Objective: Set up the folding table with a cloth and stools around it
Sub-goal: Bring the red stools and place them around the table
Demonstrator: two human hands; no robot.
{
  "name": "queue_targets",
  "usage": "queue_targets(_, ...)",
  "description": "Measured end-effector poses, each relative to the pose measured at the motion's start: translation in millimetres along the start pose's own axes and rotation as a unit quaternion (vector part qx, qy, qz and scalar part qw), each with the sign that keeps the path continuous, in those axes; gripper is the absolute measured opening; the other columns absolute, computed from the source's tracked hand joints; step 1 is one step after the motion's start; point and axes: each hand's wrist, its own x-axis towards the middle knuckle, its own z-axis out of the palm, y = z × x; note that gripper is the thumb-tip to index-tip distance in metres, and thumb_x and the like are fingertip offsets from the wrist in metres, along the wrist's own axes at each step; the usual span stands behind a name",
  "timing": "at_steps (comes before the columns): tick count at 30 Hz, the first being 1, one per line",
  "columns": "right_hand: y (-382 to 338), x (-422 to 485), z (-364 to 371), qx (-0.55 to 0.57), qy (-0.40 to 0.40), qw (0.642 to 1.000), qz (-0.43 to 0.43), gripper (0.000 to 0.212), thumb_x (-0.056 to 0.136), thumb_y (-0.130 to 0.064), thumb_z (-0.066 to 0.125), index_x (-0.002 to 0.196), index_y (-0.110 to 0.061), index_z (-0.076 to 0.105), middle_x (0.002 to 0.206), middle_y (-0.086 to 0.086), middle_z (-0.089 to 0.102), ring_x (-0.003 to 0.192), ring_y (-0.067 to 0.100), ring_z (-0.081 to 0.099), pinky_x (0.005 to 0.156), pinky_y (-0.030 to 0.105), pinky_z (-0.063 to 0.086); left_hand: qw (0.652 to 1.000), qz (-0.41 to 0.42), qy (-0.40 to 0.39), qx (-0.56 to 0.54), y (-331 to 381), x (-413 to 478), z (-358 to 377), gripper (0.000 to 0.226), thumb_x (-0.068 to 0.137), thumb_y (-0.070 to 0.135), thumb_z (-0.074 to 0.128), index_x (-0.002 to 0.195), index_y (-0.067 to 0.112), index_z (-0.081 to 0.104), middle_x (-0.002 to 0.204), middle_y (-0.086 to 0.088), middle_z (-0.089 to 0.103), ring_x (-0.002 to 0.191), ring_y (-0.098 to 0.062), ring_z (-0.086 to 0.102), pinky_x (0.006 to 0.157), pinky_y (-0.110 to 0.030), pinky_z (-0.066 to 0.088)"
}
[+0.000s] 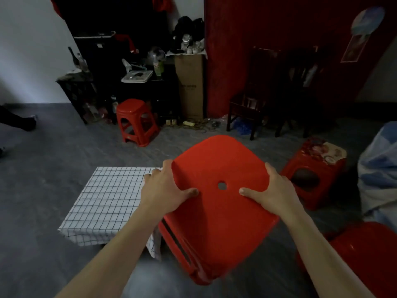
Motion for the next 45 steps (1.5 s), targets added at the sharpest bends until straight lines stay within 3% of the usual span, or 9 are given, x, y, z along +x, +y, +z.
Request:
queue_targets(8,-10.8,113.9,20.9,-0.02,-0.003,0.998,0.066,0.134,0.04,-0.089,0.063,0.154,-0.039,0.01,0.151,0.011,0.037,0.139,0.037,0.033,0.109,0.056,0.037,0.999,0.014,-0.024,-0.046,-2.9,121.9,41.3,0.097,0.053,0.076,0.073,0.128,0.027,0.035,0.123,-0.008,0.057,0.117,-0.032,0.05,0.096,-0.048,0.045)
queue_targets(12,-20.0,175.6,47.1,-0.028,-0.013,0.995,0.099,0.137,0.036,-0.089,0.061,0.153,-0.039,0.011,0.147,0.011,0.04,0.137,0.036,0.035,0.107,0.055,0.039,0.998,0.013,-0.051,-0.039,-20.5,194.4,76.1,0.107,0.044,0.085,0.062,0.128,0.026,0.032,0.133,-0.019,0.052,0.129,-0.04,0.042,0.105,-0.052,0.038)
queue_targets(15,-24.4,214.0,71.2,-0.035,-0.017,0.992,0.118,0.131,0.04,-0.086,0.065,0.151,-0.044,0.011,0.143,0.01,0.041,0.134,0.036,0.037,0.103,0.056,0.043,0.996,0.004,-0.082,-0.036,-31.4,239.5,99.1,0.112,0.039,0.089,0.054,0.127,0.025,0.03,0.137,-0.017,0.05,0.131,-0.041,0.042,0.107,-0.054,0.035)
queue_targets(20,-15.6,272.0,108.8,-0.039,-0.029,0.99,0.131,0.127,0.044,-0.082,0.068,0.151,-0.044,0.011,0.146,0.012,0.038,0.136,0.038,0.035,0.105,0.059,0.039,0.994,-0.012,-0.104,-0.04,-40.8,288.1,131.1,0.111,0.049,0.076,0.073,0.133,0.024,0.023,0.132,-0.011,0.052,0.117,-0.037,0.05,0.102,-0.05,0.036)
queue_targets(25,22.3,331.2,167.1,-0.03,-0.06,0.99,0.12,0.124,0.044,-0.083,0.065,0.149,-0.048,0.009,0.149,0.009,0.037,0.137,0.037,0.033,0.105,0.06,0.036,0.99,-0.073,-0.118,-0.035,-58.1,326.0,191.2,0.111,0.041,0.081,0.066,0.128,0.024,0.027,0.117,-0.015,0.058,0.11,-0.038,0.051,0.095,-0.05,0.041)
queue_targets(30,79.1,385.4,245.5,-0.033,-0.083,0.99,0.108,0.126,0.041,-0.09,0.059,0.149,-0.049,0.007,0.147,0.006,0.041,0.135,0.035,0.037,0.103,0.061,0.038,0.988,-0.095,-0.119,-0.037,-79.9,352.8,271.0,0.104,0.056,0.059,0.084,0.135,0.018,0.031,0.128,-0.015,0.052,0.118,-0.037,0.046,0.104,-0.05,0.036)
queue_targets(39,155.2,434.9,378.8,0.027,-0.095,0.99,0.102,0.127,0.04,-0.083,0.066,0.149,-0.05,0.009,0.147,0.01,0.039,0.133,0.036,0.04,0.105,0.057,0.041,0.986,-0.118,-0.121,-0.016,-147.1,391.9,400.8,0.104,0.055,0.059,0.085,0.135,0.021,0.031,0.129,-0.01,0.051,0.122,-0.032,0.043,0.103,-0.045,0.034)
queue_targets(45,172.8,454.8,436.3,0.063,-0.098,0.987,0.114,0.129,0.039,-0.077,0.074,0.149,-0.049,0.015,0.145,0.003,0.046,0.13,0.027,0.048,0.107,0.05,0.043,0.984,-0.125,-0.125,-0.014,-185.5,412.6,440.8,0.107,0.054,0.057,0.087,0.138,0.022,0.03,0.128,-0.012,0.051,0.122,-0.033,0.042,0.105,-0.045,0.034)
